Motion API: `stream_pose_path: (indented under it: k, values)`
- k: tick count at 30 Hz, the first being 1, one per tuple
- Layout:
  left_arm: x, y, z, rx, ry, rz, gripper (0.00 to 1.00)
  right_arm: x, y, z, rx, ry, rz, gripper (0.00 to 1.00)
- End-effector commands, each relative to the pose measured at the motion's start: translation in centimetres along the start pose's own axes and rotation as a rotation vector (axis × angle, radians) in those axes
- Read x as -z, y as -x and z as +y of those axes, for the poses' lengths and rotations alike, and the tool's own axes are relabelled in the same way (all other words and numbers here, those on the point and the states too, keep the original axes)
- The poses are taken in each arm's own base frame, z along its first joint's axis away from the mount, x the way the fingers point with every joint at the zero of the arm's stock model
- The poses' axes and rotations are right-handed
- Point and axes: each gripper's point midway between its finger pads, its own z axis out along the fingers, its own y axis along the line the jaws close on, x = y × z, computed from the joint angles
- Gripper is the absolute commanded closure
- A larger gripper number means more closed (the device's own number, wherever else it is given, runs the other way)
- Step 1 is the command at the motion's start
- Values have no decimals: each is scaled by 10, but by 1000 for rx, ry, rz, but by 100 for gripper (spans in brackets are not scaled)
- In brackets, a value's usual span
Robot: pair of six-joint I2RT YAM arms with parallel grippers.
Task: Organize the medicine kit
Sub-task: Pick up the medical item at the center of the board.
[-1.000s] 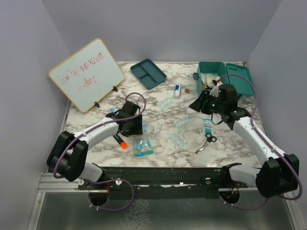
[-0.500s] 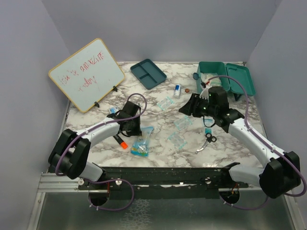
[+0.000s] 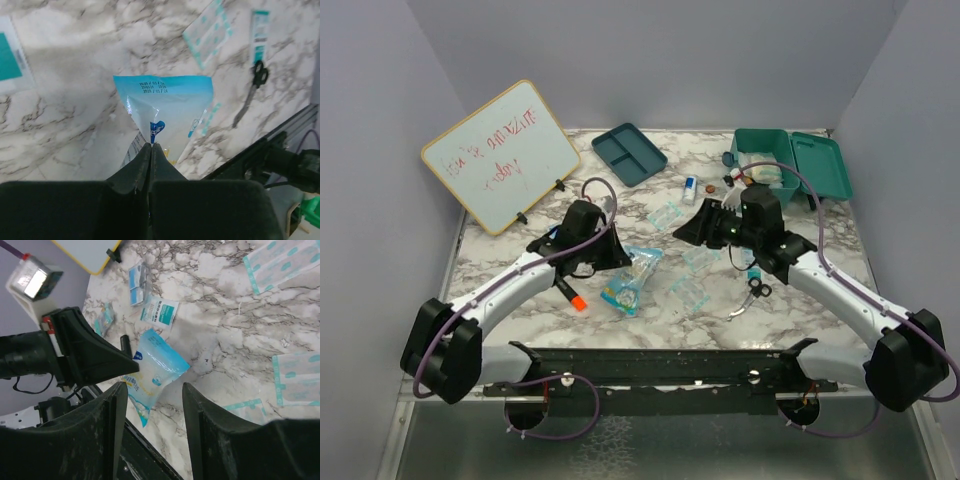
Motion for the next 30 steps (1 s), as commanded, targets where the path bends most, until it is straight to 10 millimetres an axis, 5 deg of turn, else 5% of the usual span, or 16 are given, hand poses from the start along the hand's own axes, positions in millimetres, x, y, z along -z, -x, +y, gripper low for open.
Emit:
stream_pose_path:
  k: [1, 10, 15, 22, 26, 30]
  values:
    - [31, 48, -58, 5, -180, -176, 100, -6, -3, 10, -29, 40, -14, 46]
    - [80, 87, -101, 148, -351, -376, 100, 7, -3, 63, 30, 335, -68, 29]
    - [103, 101, -118, 204, -439, -450, 100, 12, -2, 80, 61, 404, -97, 32]
    - [102, 103, -122, 227, -462, -447, 100, 12, -1, 92, 59, 458, -101, 38]
    - [97, 100, -120, 235, -467, -433, 100, 8, 1, 89, 50, 437, -111, 50]
    - [97, 98, -121, 246, -480, -424, 100, 4, 2, 82, 31, 409, -127, 75]
